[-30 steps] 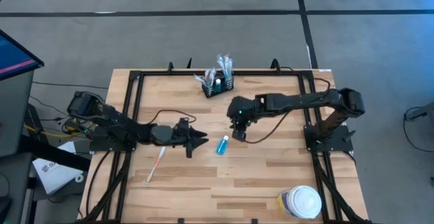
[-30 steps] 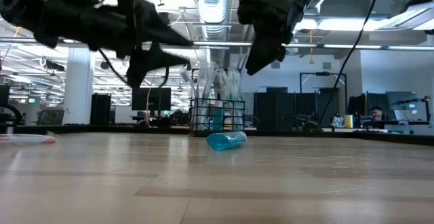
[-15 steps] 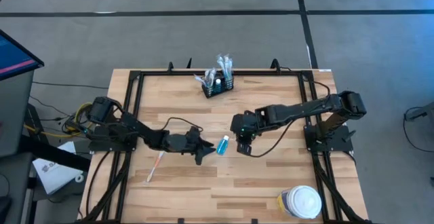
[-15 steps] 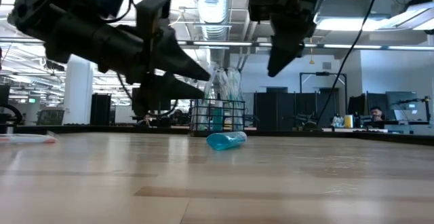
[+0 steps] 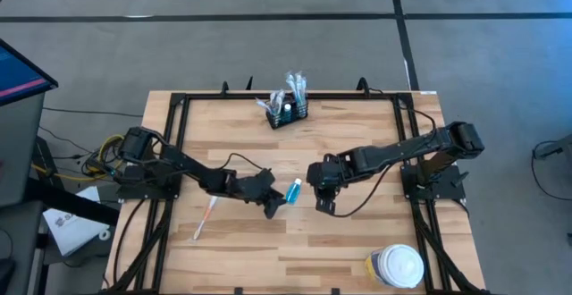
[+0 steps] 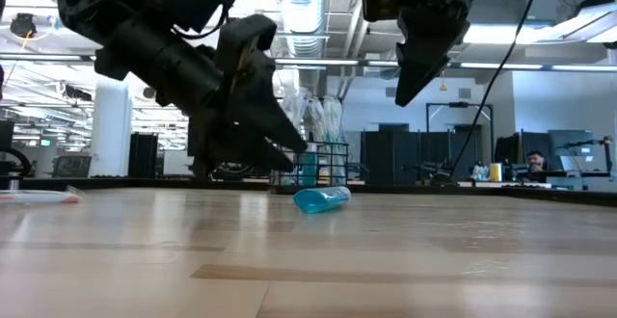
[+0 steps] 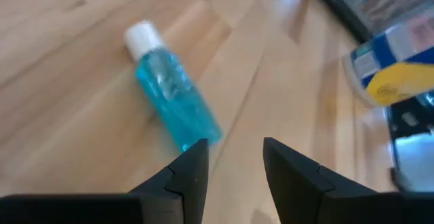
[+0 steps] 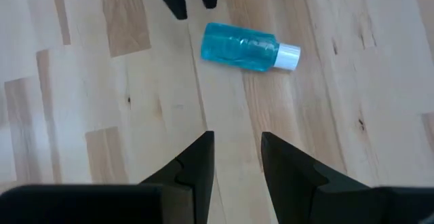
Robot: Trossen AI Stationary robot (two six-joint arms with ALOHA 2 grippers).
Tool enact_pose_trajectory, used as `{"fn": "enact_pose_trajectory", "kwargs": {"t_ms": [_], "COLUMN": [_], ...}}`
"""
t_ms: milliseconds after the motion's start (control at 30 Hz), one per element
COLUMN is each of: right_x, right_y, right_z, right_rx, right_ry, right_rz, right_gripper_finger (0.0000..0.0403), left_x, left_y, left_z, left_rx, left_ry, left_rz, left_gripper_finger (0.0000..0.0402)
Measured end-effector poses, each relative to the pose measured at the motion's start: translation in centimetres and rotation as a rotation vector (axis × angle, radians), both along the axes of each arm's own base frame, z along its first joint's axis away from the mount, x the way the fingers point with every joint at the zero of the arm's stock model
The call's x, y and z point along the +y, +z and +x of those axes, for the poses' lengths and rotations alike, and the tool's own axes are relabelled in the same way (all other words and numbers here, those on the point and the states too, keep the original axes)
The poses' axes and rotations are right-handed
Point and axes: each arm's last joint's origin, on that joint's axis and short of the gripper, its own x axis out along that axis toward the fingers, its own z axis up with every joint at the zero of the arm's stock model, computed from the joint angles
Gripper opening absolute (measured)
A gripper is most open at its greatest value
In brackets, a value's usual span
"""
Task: Pick & Place toothbrushing station
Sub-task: Put the blue mouthwash into the black wire organizer
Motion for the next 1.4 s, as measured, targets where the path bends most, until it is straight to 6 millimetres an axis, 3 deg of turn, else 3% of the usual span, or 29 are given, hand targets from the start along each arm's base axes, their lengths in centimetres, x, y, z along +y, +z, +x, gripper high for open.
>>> {"fn": "enact_pose_trajectory", "kwargs": {"t_ms": [333,800,1067,1400], "right_x": [0.0,0.0,0.0,0.0], "right_y": [0.0,0.0,0.0,-0.1], "right_z": [0.0,0.0,0.0,-0.1], "right_rx": [0.0,0.0,0.003,0.015], "right_ry": [-0.005,-0.006,-0.007,-0.007], "right_rz": [0.002,0.002,0.002,-0.001], "right_gripper_finger": [0.0113,0.0113,0.0113,0.0113], "left_x": [2.1,2.0,1.7,1.9], "left_y": [-0.4,-0.6,-2.3,-1.5], "left_z": [0.1,0.1,2.3,3.4], "left_rx": [0.073,0.079,0.123,0.088], "left_ry": [0.062,0.067,0.005,0.036], "left_rz": [-0.05,-0.075,-0.117,-0.11], "left_gripper_finger": [0.0136,0.0136,0.0136,0.0136]}}
